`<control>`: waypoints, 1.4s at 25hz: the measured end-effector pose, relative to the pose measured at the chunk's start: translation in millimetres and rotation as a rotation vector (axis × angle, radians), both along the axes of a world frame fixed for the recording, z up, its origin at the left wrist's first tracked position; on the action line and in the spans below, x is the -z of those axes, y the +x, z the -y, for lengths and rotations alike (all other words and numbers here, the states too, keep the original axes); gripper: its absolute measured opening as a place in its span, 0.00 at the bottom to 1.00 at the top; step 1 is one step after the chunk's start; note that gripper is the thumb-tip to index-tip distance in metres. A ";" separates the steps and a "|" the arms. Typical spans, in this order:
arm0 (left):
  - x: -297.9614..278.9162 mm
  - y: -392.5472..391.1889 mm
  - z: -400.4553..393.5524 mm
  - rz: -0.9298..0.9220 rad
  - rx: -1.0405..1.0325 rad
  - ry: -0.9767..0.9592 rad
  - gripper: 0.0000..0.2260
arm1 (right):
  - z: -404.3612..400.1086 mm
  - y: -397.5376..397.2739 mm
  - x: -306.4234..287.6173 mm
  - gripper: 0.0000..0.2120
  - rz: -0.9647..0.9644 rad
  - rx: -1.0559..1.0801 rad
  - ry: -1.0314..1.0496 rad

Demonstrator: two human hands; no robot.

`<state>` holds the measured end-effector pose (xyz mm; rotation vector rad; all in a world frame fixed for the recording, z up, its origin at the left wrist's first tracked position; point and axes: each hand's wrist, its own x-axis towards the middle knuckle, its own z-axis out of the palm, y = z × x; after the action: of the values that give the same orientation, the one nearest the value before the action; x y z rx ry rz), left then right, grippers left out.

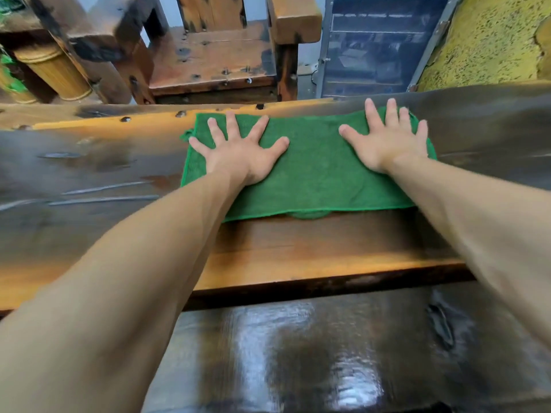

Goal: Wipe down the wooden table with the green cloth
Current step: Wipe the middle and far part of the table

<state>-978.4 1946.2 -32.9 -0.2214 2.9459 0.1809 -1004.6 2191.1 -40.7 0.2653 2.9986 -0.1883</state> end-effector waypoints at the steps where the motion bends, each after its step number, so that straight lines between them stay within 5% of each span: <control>1: 0.4 -13.6 -3.0 0.000 -0.003 0.001 0.34 | -2.4 -15.0 -0.7 0.41 0.008 0.000 -0.002; 9: 5.9 -68.8 -14.2 -0.048 -0.031 -0.012 0.36 | -13.4 -69.9 3.7 0.41 -0.033 -0.026 0.000; 18: 5.2 -25.1 -19.0 -0.030 0.017 0.014 0.31 | -13.5 -26.8 1.5 0.36 0.001 -0.046 0.014; 35: 1.4 356.7 -46.5 0.022 0.046 -0.011 0.36 | -35.1 359.8 -7.5 0.34 0.044 -0.115 0.058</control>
<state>-621.7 1992.8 -34.4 -0.1556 2.9273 0.1541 -644.8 2226.3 -33.2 0.1009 2.9678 -0.0836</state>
